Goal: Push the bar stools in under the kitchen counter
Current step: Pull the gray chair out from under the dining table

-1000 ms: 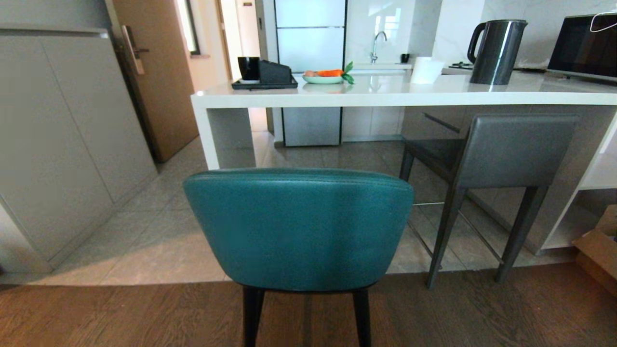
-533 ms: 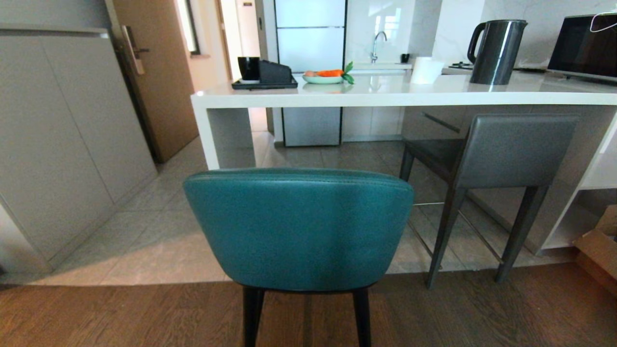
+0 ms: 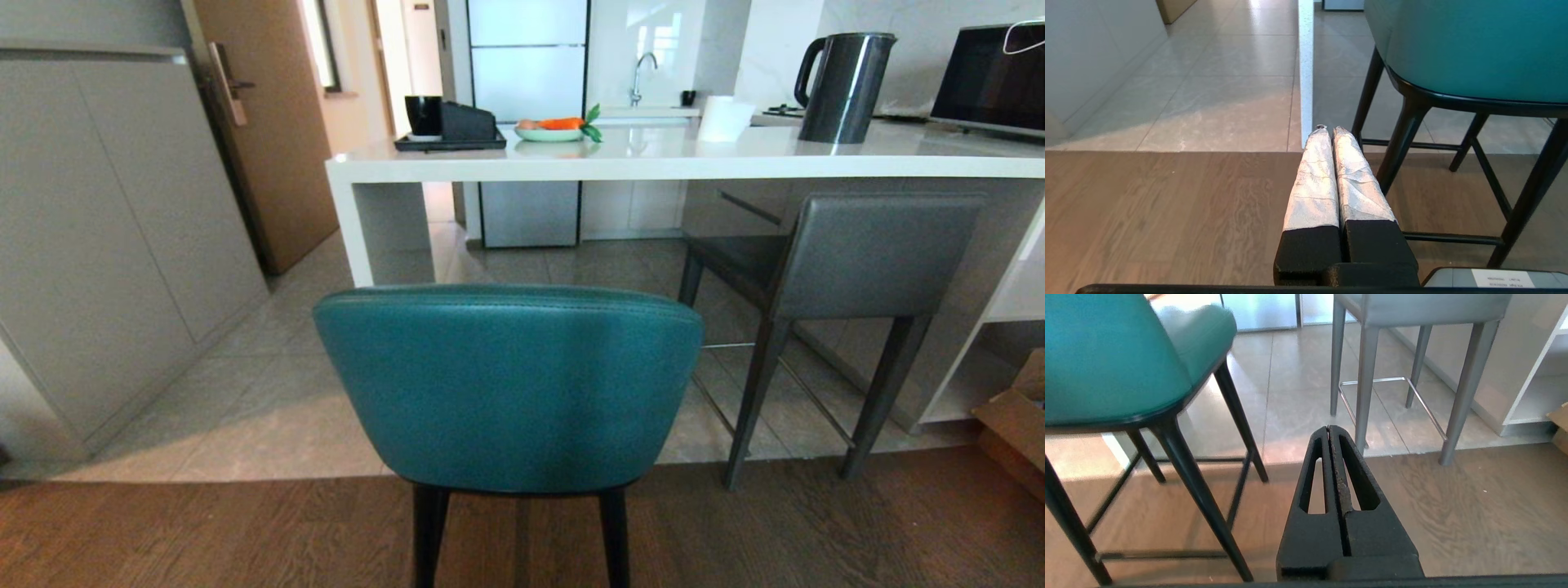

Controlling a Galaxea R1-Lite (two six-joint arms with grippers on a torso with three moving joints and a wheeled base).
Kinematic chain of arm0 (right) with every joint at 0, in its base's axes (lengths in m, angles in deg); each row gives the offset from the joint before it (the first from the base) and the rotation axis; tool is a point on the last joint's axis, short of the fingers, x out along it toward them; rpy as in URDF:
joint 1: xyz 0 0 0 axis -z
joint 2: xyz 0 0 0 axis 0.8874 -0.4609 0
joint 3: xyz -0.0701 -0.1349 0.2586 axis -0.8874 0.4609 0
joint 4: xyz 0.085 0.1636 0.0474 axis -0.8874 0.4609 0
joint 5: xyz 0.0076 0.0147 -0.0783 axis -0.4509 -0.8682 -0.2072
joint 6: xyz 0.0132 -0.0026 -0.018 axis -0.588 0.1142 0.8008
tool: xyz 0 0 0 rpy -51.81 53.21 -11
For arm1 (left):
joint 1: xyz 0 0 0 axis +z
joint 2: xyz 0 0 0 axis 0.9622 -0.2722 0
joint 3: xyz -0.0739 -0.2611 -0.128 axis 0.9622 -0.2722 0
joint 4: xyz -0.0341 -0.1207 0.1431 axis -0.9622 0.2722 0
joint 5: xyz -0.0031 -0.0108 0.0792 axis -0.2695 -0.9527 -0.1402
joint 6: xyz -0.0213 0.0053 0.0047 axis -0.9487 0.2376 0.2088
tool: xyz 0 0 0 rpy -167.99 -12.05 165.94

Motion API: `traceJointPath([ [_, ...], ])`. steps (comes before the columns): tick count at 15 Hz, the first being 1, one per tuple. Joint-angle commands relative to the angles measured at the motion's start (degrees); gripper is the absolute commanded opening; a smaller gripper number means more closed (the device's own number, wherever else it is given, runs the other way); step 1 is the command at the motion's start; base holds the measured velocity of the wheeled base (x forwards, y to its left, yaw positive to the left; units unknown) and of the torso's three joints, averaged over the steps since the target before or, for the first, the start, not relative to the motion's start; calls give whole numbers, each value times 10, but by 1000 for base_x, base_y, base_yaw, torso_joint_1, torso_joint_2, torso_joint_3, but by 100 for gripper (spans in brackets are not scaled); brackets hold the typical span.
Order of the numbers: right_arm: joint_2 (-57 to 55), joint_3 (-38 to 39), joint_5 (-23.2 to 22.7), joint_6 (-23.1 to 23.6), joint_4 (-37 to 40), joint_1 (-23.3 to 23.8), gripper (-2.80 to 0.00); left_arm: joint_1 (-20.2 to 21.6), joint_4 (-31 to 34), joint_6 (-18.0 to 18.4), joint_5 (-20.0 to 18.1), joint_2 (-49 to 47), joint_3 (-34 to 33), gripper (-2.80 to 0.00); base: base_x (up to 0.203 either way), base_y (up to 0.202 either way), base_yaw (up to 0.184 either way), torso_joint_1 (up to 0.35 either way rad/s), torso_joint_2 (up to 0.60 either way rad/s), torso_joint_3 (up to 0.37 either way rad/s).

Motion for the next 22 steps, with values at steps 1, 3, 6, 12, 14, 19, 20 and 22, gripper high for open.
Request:
traceJointPath([
  [1,-1,3,-1,3,2,0,-280,0,0,0,0,-1,0,-280,0,0,0,0,0,0],
  [3,-1,3,-1,3,2,0,-280,0,0,1,0,-1,0,-280,1,-89,-1,2,4,2],
  [6,-1,3,-1,3,2,0,-280,0,0,1,0,-1,0,-280,0,-192,0,5,1,3],
  [12,-1,3,-1,2,2,0,-280,0,0,0,0,-1,0,-280,0,-194,3,3,3,2],
  [14,-1,3,-1,2,2,0,-280,0,0,0,0,-1,0,-280,0,-194,2,2,0,-2],
  [19,-1,3,-1,2,2,0,-280,0,0,0,0,-1,0,-280,0,-197,0,2,0,2],
  [20,-1,3,-1,2,2,0,-280,0,0,0,0,-1,0,-280,0,-196,1,-1,2,7],
  [22,-1,3,-1,2,2,0,-280,0,0,0,0,-1,0,-280,0,-192,1,4,0,2],
])
